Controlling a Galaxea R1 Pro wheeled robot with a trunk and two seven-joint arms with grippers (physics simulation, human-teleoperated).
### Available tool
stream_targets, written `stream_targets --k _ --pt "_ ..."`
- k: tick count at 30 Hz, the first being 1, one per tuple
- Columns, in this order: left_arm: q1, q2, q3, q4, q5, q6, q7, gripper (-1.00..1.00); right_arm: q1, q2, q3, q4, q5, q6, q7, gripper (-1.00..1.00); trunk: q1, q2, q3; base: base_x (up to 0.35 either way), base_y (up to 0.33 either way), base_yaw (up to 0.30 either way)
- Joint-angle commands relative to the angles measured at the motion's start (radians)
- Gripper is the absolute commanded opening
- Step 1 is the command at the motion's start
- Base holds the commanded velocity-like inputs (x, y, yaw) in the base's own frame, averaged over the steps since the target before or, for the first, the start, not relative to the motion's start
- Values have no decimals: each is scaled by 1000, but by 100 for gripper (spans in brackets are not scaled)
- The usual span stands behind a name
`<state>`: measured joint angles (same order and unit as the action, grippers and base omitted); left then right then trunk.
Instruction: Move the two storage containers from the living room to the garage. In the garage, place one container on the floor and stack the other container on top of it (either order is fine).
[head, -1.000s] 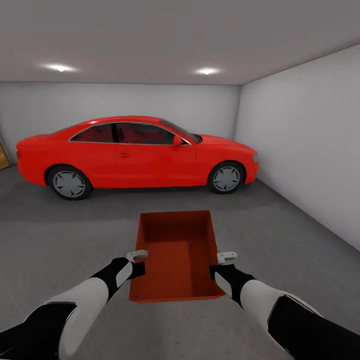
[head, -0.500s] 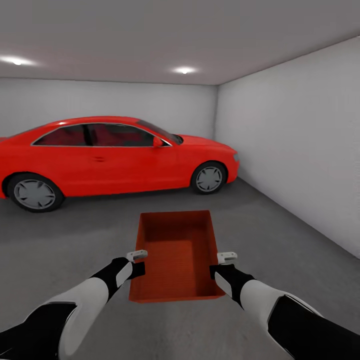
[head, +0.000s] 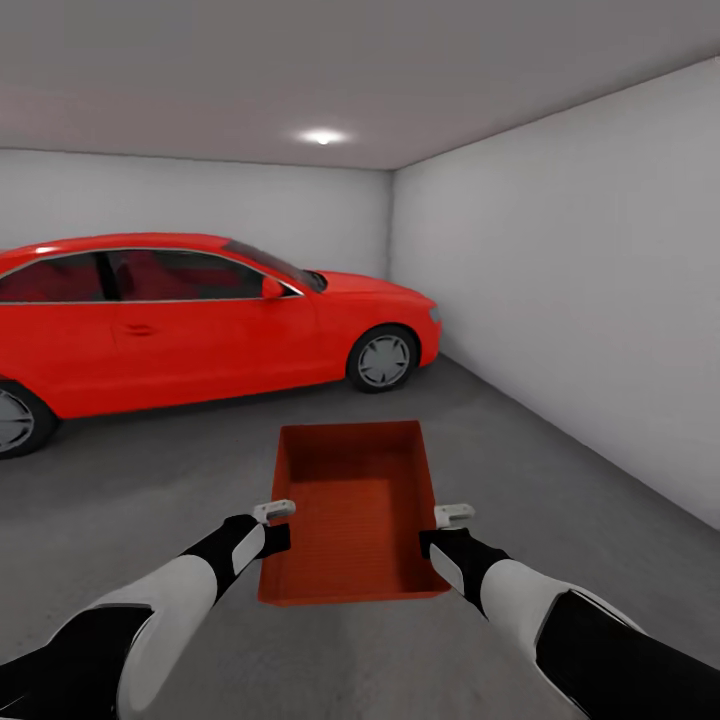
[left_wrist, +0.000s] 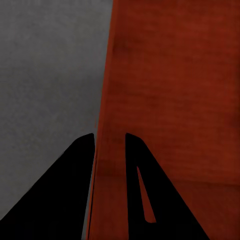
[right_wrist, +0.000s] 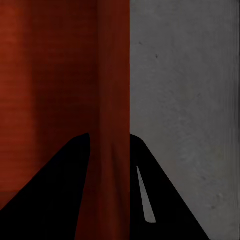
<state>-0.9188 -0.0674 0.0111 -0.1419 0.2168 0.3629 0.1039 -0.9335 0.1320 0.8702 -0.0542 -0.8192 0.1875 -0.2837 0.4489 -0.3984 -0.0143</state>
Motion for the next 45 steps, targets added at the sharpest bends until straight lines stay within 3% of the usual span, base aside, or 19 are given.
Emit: stream_targets --k 1,45 --pt "0 0 10 -4 -16 7 10 -100 -1 11 13 -3 -12 7 -3 -100 1 -2 -1 318 72 -253" --pt "0 0 10 -4 -16 7 10 -100 -1 11 13 -3 -12 6 -3 -100 1 -2 -1 318 72 -253"
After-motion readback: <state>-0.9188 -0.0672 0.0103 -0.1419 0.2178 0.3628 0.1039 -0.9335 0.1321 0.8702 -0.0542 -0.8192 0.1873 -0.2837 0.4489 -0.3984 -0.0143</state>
